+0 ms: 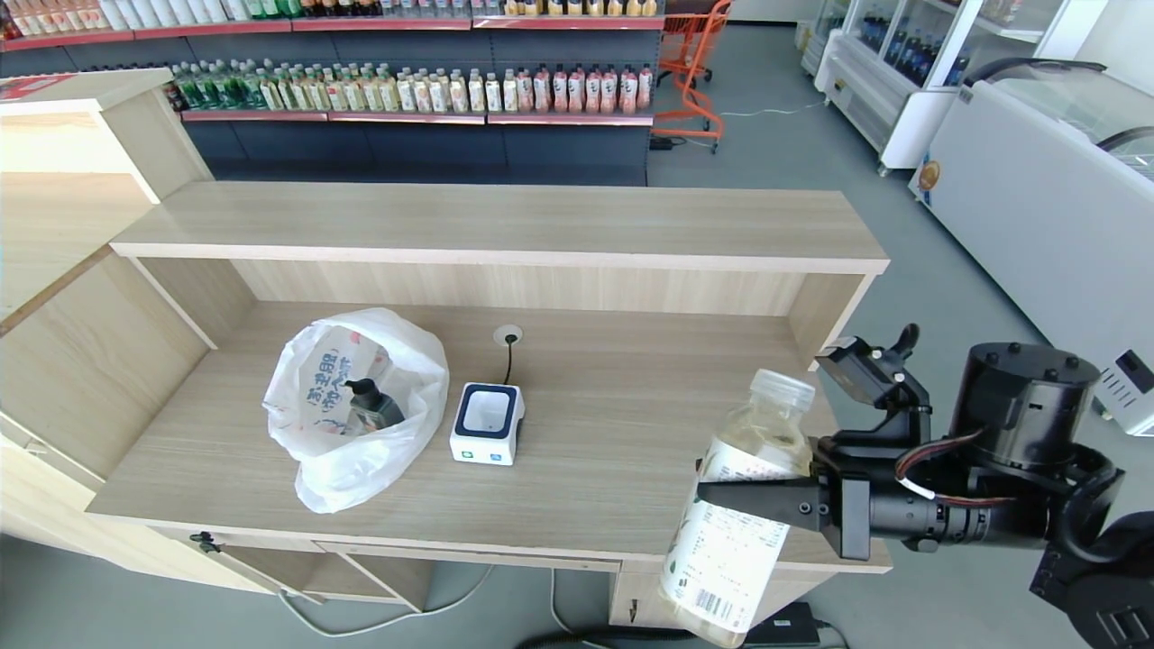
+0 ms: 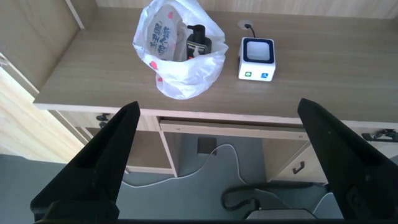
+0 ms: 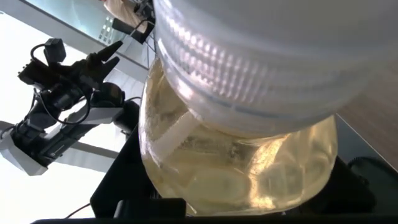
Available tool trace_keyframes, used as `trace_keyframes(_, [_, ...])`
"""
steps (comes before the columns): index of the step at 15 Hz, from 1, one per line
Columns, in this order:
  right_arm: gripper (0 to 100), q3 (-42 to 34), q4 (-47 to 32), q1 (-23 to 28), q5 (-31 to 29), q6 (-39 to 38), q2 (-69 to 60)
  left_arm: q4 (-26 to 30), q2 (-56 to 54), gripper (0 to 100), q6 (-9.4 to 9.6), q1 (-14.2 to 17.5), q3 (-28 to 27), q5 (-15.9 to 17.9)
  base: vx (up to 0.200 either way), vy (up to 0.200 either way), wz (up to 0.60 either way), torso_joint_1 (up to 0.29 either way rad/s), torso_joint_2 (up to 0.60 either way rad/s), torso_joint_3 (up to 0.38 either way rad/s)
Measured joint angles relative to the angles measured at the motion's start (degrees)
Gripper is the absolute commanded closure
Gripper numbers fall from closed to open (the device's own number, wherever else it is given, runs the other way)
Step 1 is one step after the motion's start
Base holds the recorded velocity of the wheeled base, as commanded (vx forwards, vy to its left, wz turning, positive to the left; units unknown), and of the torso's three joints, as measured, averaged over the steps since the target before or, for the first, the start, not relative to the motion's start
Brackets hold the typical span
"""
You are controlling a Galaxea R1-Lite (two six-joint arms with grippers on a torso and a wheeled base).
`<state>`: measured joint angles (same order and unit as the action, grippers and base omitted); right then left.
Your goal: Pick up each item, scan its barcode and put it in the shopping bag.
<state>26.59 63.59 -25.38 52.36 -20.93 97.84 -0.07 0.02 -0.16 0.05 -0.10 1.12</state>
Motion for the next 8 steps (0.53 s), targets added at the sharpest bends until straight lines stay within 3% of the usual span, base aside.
trace_keyframes(8, [100, 0.6, 0.0, 0.0, 0.0, 0.4, -0.3, 0.0, 0.0, 0, 0.02, 0.0, 0.0, 0.0, 0.0, 0.0, 0.0, 0.0, 0.0, 0.0])
